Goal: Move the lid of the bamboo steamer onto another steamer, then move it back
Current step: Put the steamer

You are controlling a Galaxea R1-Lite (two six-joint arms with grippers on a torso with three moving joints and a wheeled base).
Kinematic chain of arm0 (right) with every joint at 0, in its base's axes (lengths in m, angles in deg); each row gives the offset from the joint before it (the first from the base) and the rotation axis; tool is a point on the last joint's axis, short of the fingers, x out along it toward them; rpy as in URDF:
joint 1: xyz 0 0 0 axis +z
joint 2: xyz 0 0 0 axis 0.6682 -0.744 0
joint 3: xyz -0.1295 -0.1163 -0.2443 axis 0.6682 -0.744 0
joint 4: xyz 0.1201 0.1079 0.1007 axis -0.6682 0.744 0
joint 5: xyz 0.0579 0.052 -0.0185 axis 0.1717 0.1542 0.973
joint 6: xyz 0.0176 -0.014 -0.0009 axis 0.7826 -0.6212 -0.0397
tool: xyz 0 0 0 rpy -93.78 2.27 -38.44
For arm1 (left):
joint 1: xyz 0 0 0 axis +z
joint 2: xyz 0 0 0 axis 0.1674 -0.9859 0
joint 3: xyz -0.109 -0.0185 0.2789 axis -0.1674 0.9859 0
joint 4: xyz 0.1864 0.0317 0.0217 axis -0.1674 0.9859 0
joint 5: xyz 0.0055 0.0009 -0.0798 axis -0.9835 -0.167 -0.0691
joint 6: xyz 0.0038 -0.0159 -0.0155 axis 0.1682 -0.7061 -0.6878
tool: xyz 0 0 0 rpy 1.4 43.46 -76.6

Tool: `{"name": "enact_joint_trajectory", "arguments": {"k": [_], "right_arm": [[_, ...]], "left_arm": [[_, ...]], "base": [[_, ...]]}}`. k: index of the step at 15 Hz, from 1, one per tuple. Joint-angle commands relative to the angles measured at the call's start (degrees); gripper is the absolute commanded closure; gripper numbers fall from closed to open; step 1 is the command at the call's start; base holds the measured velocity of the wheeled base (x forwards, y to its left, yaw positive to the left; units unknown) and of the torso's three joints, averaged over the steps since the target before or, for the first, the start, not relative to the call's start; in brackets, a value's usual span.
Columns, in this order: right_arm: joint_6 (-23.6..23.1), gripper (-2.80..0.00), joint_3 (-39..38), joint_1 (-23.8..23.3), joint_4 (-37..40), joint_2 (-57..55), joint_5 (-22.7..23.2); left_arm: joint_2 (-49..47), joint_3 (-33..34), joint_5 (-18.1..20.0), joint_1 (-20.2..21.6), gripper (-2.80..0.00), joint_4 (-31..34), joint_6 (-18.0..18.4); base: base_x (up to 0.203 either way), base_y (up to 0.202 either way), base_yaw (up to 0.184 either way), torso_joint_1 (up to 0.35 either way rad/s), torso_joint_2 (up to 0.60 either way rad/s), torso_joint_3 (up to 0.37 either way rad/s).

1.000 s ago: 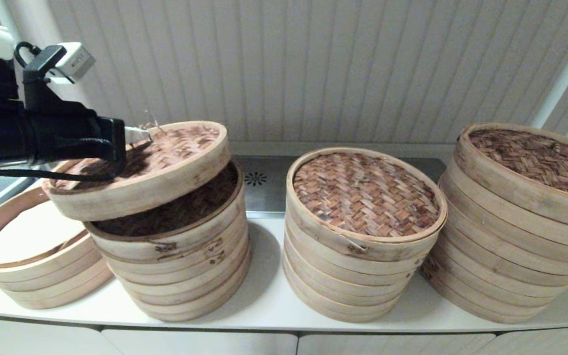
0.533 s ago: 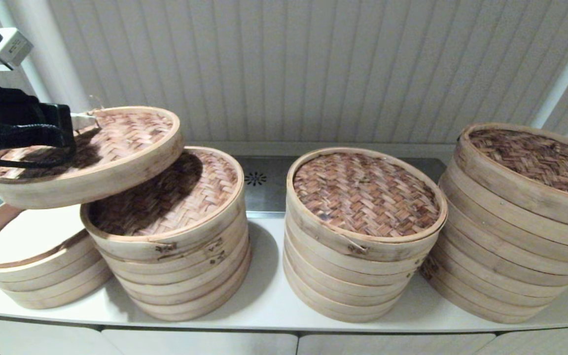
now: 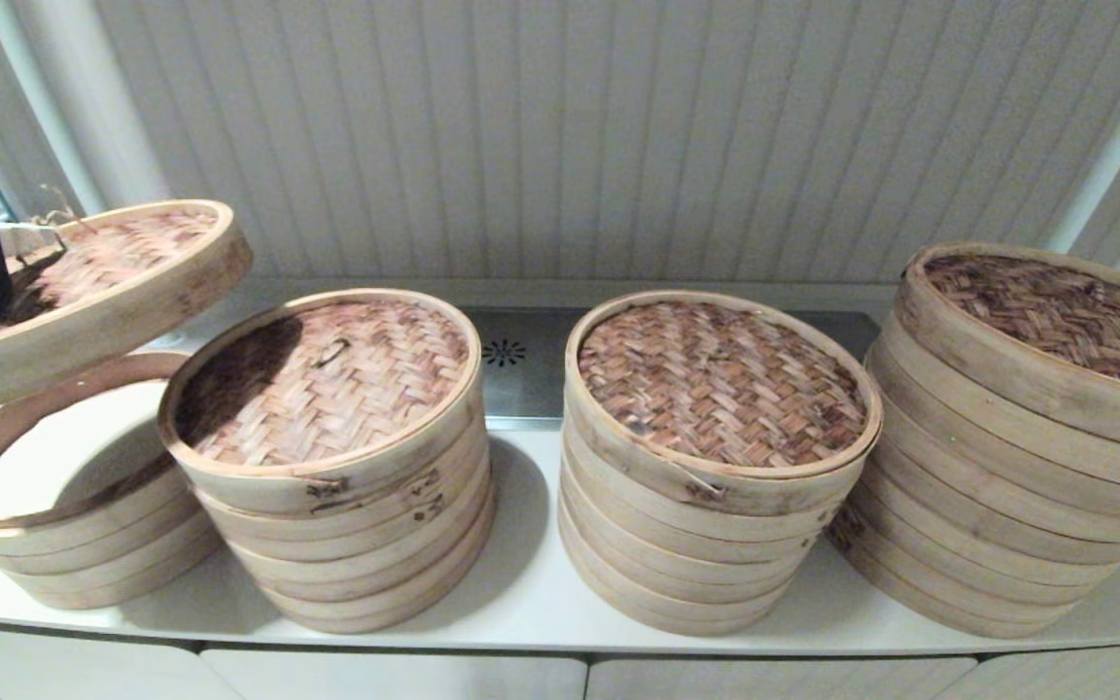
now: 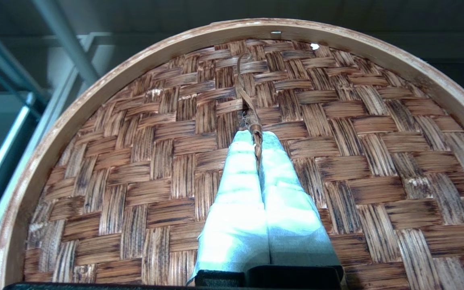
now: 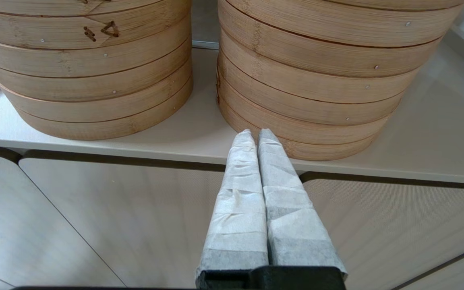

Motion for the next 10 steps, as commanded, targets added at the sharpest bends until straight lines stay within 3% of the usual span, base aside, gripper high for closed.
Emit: {"name": "enact_joint_trajectory", "arguments": {"k": [1, 7, 10], "right_arm": [[-0.03, 0.0, 0.0, 0.02, 0.01, 0.37, 0.0], [-0.03, 0.0, 0.0, 0.02, 0.1, 0.37, 0.0], [-0.03, 0.0, 0.0, 0.02, 0.1, 0.37, 0.0]], "left_arm": [[-0.37, 0.05, 1.13, 3.57, 0.0, -0.08, 0.15], [-2.31, 0.76, 6.04, 13.1, 0.0, -0.11, 0.45], [-5.35, 1.88, 6.77, 16.32, 0.0, -0.42, 3.18]], "base": [[0.0, 0.0, 0.0, 0.0, 0.0, 0.0], [0.0, 0.0, 0.0, 0.0, 0.0, 0.0], [0.0, 0.0, 0.0, 0.0, 0.0, 0.0]]}}
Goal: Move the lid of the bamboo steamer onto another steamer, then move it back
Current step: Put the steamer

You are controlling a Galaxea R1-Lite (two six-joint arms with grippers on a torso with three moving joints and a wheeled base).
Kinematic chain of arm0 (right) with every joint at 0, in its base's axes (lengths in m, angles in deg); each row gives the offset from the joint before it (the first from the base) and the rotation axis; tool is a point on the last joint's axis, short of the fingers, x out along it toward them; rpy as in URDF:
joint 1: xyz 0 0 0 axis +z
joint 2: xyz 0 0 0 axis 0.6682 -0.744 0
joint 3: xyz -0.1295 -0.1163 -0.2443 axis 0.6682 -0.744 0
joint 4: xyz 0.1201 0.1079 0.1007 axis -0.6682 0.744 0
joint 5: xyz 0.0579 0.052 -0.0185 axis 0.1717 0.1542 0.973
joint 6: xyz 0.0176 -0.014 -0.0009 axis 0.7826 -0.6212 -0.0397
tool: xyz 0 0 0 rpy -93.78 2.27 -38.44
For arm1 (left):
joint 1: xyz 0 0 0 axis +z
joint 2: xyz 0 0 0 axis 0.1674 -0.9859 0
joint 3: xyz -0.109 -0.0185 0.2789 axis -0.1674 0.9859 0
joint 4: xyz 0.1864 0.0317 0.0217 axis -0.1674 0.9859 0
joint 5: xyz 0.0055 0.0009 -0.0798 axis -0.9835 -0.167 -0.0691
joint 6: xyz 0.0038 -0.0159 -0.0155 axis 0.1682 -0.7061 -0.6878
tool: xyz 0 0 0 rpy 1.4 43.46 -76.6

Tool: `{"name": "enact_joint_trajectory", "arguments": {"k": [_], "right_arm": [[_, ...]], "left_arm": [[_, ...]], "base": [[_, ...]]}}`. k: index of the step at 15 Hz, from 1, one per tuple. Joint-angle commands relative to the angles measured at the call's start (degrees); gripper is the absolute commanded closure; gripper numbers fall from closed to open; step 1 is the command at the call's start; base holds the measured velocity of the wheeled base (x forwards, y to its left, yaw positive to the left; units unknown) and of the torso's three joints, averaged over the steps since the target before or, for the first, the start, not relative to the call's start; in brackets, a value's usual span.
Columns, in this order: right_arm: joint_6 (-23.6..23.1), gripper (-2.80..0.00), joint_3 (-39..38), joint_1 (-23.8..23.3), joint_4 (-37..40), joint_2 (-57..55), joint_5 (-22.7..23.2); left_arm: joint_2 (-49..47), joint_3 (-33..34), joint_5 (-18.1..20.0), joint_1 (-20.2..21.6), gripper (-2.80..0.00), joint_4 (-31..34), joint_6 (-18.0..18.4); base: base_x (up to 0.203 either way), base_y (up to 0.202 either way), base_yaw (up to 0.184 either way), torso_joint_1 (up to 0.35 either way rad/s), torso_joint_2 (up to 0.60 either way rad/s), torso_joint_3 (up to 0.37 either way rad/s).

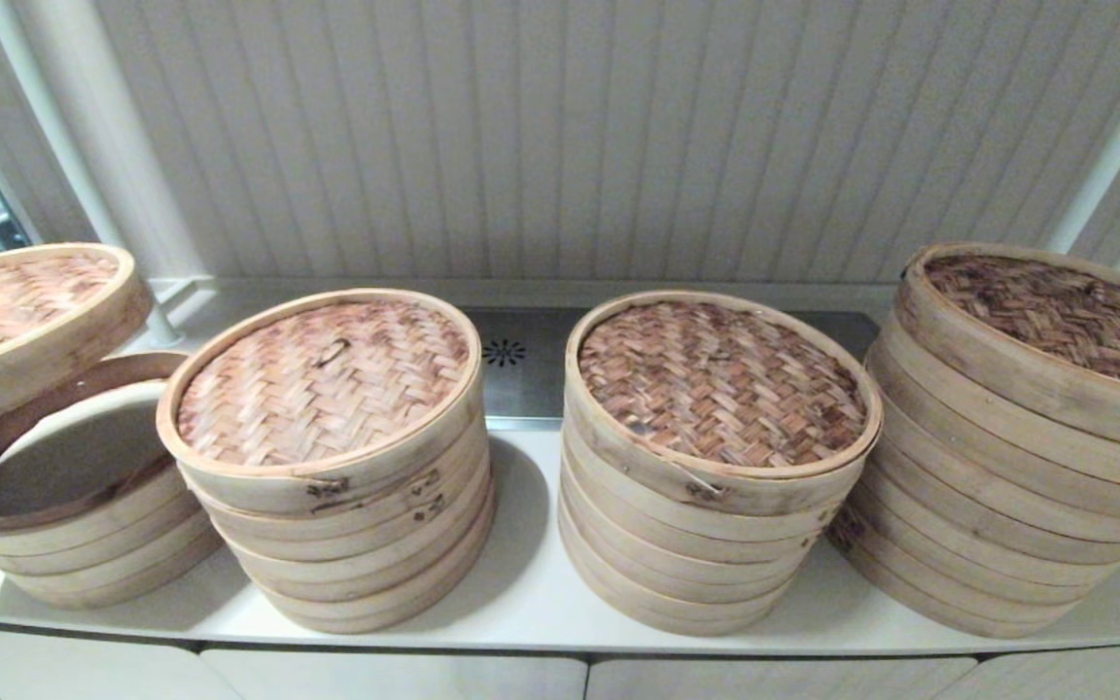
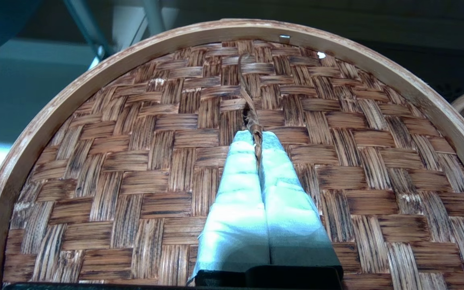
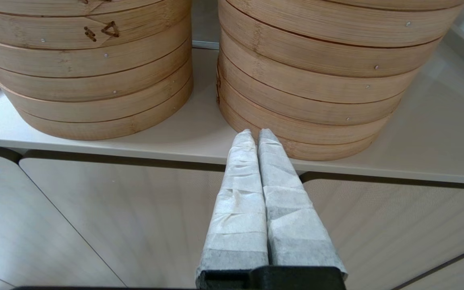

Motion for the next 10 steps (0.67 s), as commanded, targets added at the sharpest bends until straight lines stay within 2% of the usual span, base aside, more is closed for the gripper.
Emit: {"name": "enact_joint_trajectory", "arguments": {"k": [1, 6, 10], "right_arm": [[-0.03, 0.0, 0.0, 0.02, 0.02, 0.37, 0.0], [-0.03, 0.0, 0.0, 0.02, 0.02, 0.37, 0.0], [0.06, 0.0, 0.0, 0.02, 0.02, 0.37, 0.0]], "left_arm": [[-2.6, 1.17, 0.26, 1.44, 0.0, -0.93, 0.32], [-5.18, 6.76, 0.29, 1.77, 0.0, -8.95, 0.49], [-7.83, 7.82, 0.34, 1.6, 0.0, -10.52, 0.74]], "base": [[0.0, 0.0, 0.0, 0.0, 0.0, 0.0], [0.0, 0.0, 0.0, 0.0, 0.0, 0.0], [0.0, 0.0, 0.0, 0.0, 0.0, 0.0]]}}
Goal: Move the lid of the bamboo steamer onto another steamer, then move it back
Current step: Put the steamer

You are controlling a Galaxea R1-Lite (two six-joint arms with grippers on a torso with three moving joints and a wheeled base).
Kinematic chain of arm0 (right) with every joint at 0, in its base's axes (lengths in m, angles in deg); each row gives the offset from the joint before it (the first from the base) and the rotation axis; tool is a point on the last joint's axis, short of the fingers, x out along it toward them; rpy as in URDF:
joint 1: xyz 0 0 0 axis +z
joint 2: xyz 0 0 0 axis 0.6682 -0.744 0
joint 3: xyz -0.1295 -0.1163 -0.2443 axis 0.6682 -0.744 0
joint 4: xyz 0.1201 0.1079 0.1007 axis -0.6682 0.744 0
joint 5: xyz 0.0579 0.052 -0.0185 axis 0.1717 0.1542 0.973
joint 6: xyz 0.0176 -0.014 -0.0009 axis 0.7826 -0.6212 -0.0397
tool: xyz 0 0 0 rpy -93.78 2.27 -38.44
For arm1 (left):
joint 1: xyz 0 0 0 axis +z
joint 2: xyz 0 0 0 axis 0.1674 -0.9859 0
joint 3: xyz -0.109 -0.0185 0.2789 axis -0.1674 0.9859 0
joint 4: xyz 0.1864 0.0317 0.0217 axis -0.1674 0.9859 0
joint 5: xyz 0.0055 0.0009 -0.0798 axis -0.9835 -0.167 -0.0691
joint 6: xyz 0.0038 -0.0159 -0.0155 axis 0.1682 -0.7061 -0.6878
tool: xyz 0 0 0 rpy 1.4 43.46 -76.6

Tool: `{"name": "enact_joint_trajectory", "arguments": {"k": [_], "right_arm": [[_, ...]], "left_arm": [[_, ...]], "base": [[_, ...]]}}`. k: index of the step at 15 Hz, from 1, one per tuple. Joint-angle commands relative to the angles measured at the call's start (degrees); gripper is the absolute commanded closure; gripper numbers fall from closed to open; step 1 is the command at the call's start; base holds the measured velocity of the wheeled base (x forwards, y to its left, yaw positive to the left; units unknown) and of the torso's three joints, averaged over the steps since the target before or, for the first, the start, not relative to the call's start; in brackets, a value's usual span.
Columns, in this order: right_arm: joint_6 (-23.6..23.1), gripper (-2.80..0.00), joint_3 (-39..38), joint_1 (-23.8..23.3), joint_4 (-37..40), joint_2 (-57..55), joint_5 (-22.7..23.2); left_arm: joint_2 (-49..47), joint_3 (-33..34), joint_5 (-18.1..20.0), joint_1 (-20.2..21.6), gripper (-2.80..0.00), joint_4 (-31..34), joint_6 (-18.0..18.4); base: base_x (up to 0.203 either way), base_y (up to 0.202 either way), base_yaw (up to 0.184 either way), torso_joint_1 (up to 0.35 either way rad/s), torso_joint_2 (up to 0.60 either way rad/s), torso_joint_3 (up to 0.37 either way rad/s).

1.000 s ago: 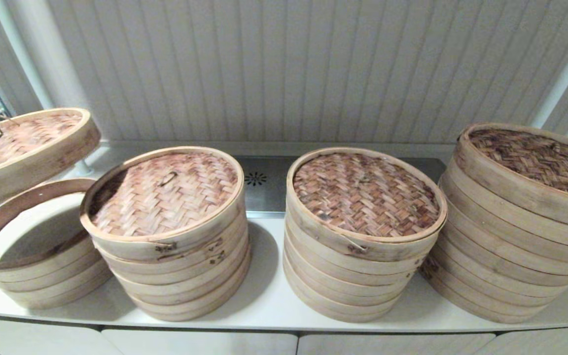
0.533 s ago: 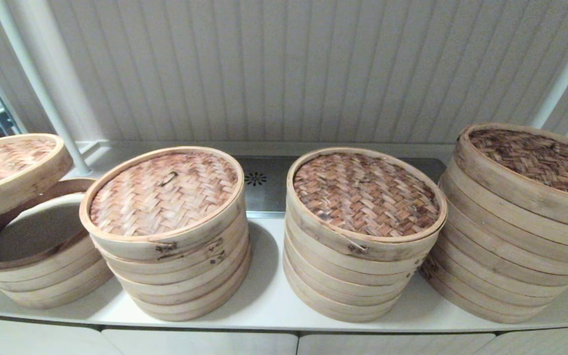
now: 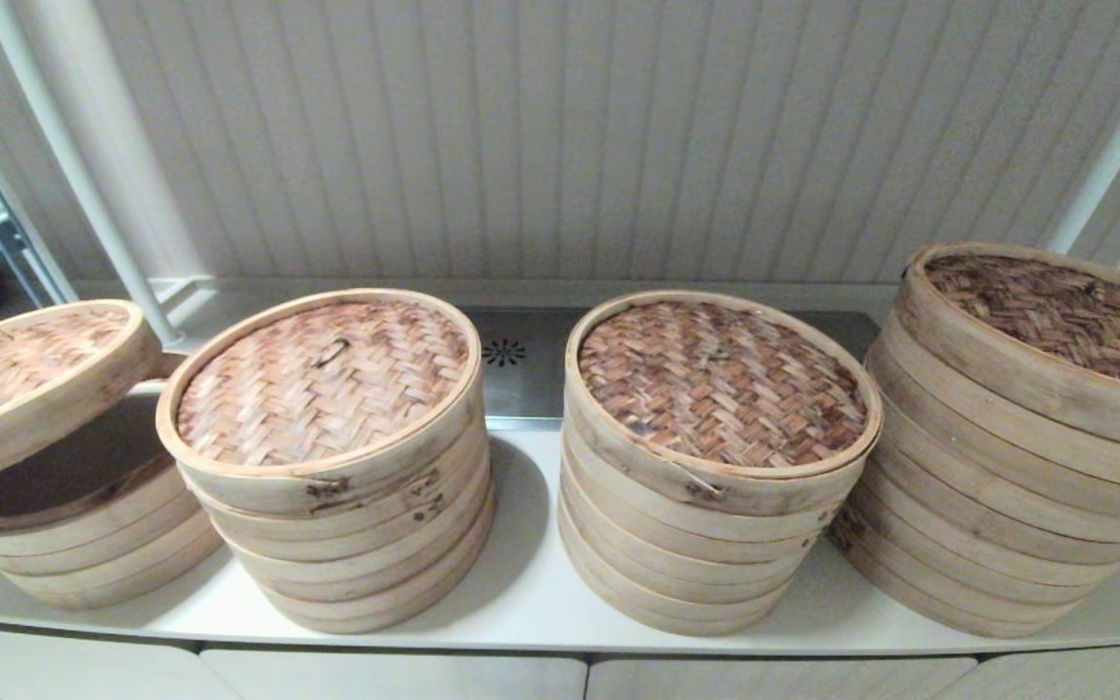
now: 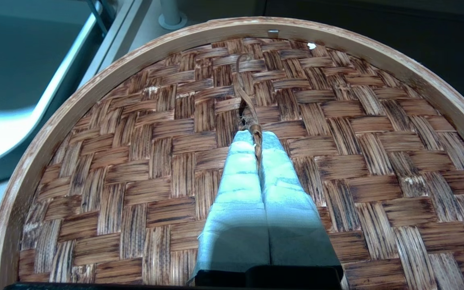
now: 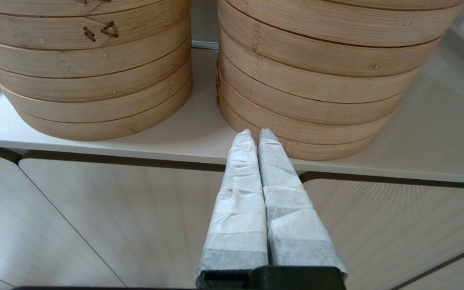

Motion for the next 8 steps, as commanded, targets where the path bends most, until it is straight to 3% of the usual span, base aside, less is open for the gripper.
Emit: {"name": "enact_joint_trajectory", "arguments": {"k": [1, 8], "right_arm": [[-0.11, 0.0, 0.0, 0.02, 0.02, 0.37, 0.0], [-0.12, 0.0, 0.0, 0.02, 0.02, 0.37, 0.0]], "left_arm": [[-1.96, 0.23, 0.24, -0.06, 0.0, -0.47, 0.05], [-7.25, 0.0, -0.27, -2.27, 0.0, -5.46, 0.23]], "base": [[0.0, 0.0, 0.0, 0.0, 0.0, 0.0], [0.0, 0.0, 0.0, 0.0, 0.0, 0.0]]}}
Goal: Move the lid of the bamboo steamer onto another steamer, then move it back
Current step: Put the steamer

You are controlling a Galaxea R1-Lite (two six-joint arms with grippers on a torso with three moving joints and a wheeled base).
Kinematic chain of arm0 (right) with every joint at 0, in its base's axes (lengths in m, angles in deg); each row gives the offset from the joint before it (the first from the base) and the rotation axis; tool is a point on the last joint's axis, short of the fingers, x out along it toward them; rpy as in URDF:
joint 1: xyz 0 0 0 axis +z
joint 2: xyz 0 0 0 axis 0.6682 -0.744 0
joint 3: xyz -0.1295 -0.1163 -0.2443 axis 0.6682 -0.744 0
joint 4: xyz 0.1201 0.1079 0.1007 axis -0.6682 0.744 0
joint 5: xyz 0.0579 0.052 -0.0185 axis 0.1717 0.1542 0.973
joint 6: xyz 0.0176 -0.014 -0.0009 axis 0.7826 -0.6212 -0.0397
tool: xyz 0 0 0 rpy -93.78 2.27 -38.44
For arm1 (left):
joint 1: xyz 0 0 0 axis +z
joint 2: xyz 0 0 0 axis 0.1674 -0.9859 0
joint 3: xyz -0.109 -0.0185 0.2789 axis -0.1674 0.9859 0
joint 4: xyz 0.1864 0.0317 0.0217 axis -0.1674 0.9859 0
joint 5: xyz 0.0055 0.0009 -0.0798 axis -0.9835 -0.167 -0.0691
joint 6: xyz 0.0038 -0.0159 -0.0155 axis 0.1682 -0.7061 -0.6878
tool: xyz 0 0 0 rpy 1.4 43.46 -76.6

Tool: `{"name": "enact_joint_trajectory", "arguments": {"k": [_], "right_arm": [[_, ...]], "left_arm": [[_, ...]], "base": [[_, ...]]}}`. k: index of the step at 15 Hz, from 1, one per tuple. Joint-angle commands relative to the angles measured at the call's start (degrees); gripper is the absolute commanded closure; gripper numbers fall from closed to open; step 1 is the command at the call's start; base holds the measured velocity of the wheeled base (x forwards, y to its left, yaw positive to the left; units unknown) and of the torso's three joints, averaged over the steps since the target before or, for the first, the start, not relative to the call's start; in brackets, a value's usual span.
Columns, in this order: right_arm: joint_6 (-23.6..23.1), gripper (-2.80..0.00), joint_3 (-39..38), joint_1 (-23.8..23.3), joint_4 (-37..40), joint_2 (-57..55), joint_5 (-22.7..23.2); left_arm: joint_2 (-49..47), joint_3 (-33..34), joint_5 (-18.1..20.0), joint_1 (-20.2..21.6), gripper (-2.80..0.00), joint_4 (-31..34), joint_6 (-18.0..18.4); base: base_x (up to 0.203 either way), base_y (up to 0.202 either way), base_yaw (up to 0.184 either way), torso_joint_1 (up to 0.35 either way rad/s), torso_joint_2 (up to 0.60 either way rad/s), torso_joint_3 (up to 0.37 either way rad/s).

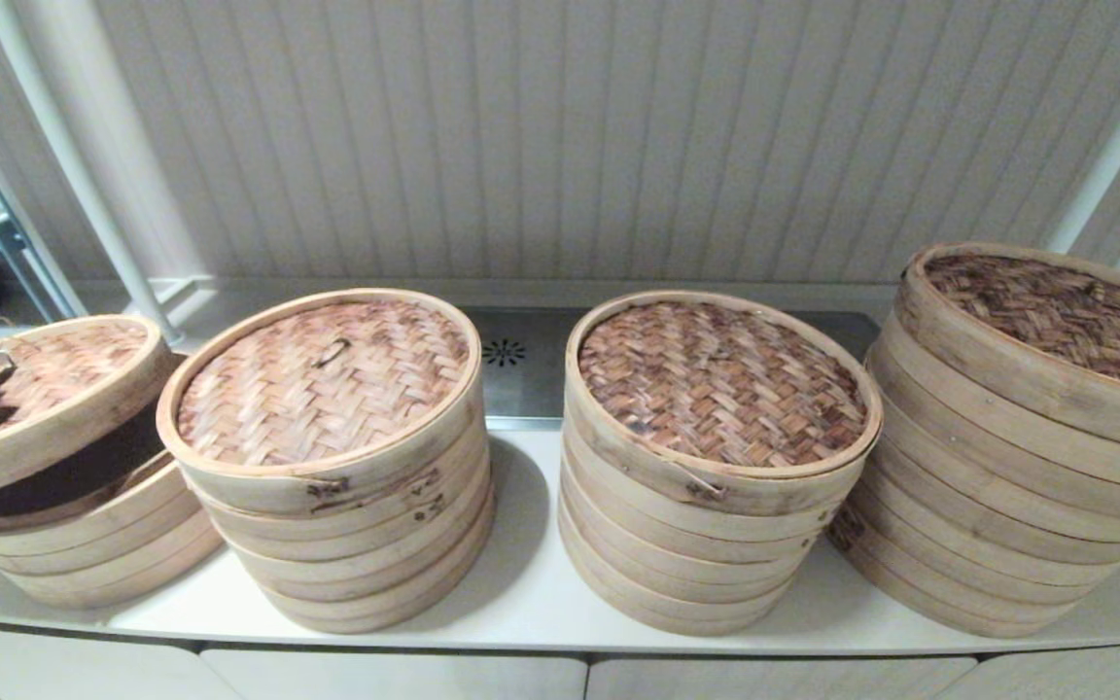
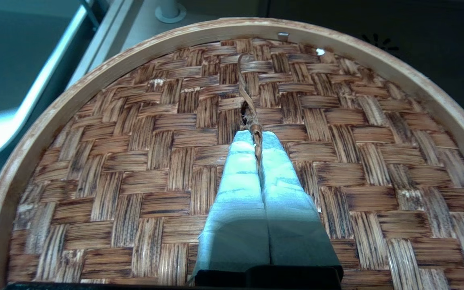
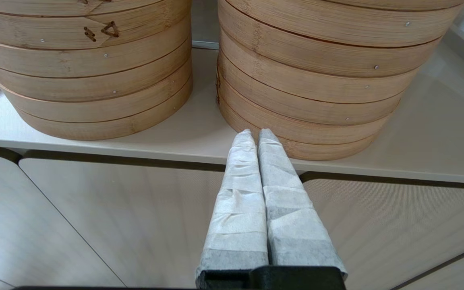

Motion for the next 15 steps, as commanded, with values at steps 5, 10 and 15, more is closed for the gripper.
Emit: {"name": "enact_joint_trajectory", "arguments": {"k": [5, 10, 15], "right_arm": [[-0.03, 0.0, 0.0, 0.02, 0.02, 0.37, 0.0], [-0.03, 0.0, 0.0, 0.02, 0.02, 0.37, 0.0], [-0.03, 0.0, 0.0, 0.11, 0.02, 0.37, 0.0]], "left_arm": [[-1.22, 1.82, -1.16, -5.15, 0.0, -0.37, -0.04], [-2.57, 4.01, -1.56, -5.9, 0.0, -2.67, 0.05], [-2.92, 4.87, -1.65, -5.79, 0.0, -6.46, -0.46]], "base": [[0.0, 0.0, 0.0, 0.0, 0.0, 0.0], [0.0, 0.0, 0.0, 0.0, 0.0, 0.0], [0.0, 0.0, 0.0, 0.0, 0.0, 0.0]]}}
